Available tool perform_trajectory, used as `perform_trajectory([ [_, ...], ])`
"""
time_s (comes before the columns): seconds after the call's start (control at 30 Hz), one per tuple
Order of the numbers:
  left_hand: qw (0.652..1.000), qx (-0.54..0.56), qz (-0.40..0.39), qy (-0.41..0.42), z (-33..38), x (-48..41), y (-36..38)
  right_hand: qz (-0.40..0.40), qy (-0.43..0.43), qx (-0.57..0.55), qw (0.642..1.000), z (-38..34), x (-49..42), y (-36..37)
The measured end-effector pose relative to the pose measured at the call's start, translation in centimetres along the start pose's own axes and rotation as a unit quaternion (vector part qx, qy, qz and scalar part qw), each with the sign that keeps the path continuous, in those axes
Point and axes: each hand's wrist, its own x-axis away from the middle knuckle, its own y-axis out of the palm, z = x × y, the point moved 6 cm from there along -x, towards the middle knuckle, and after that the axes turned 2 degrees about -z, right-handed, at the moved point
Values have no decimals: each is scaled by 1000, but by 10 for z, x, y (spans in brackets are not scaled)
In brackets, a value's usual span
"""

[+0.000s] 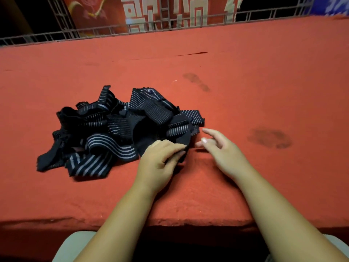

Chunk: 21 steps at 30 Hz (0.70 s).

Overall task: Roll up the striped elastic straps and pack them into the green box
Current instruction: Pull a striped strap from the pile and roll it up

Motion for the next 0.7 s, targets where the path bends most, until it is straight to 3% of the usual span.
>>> perform_trajectory([
  [0.13,988,-84,-71,110,26,8,16,4,20,-61,998,-2,1,-1],
  [0.3,979,-117,-93,137,38,11,26,-7,18,-96,995,5,-3,-5],
  [0.57,989,-110,-92,29,26,5,16,13,48,-97,994,12,-5,-12],
  [0.7,993,-90,-76,-33,16,1,11,-6,36,-24,999,11,-2,-9],
])
